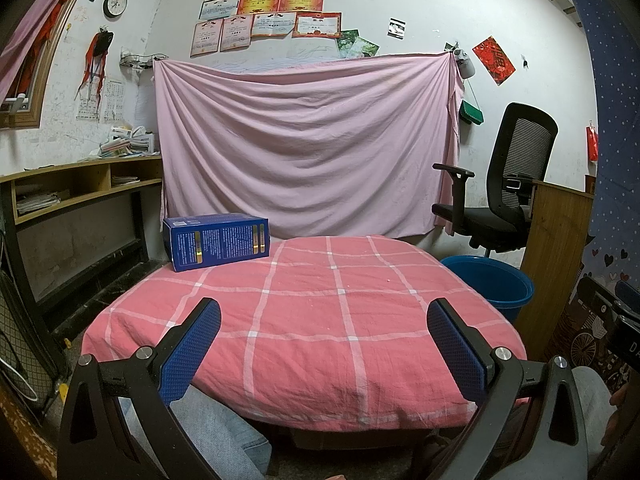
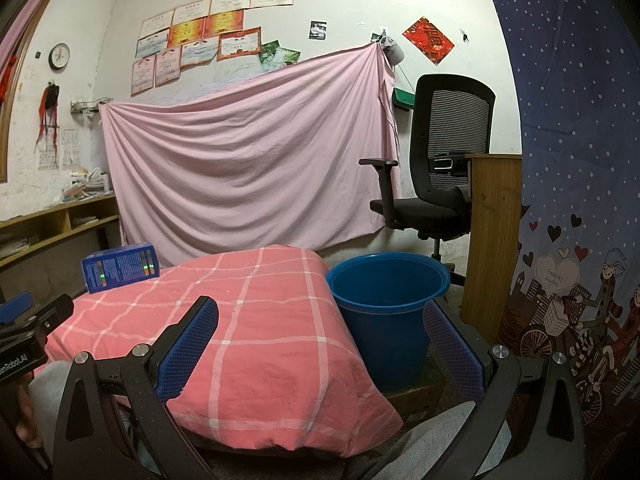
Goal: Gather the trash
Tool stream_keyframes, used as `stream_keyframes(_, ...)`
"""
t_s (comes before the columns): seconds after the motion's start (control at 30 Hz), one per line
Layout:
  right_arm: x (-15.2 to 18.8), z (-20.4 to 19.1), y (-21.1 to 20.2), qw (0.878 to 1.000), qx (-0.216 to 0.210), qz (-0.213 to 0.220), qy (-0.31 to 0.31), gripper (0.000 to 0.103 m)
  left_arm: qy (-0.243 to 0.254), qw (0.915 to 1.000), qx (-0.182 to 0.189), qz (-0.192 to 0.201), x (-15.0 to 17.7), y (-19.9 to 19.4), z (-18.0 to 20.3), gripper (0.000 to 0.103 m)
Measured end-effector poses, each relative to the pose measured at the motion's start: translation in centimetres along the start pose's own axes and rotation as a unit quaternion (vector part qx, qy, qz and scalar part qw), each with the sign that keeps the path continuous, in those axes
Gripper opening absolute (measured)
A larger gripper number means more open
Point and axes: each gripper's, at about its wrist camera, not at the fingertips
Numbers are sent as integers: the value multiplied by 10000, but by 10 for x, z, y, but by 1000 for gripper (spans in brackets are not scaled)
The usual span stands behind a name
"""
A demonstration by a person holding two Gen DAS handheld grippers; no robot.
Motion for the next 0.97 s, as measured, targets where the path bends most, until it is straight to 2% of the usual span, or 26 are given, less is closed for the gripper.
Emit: stream_keyframes(0.97, 1, -1, -1, 10000, -1, -3, 12, 103, -11, 9999, -167, 45, 1, 3, -4, 101)
Point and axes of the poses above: each gripper's, at about its wrist camera, not at the fingertips, and y roughly the way its jaws point, z to its right, x to its underside, and after that the axes turned 6 degrees about -z, right-handed
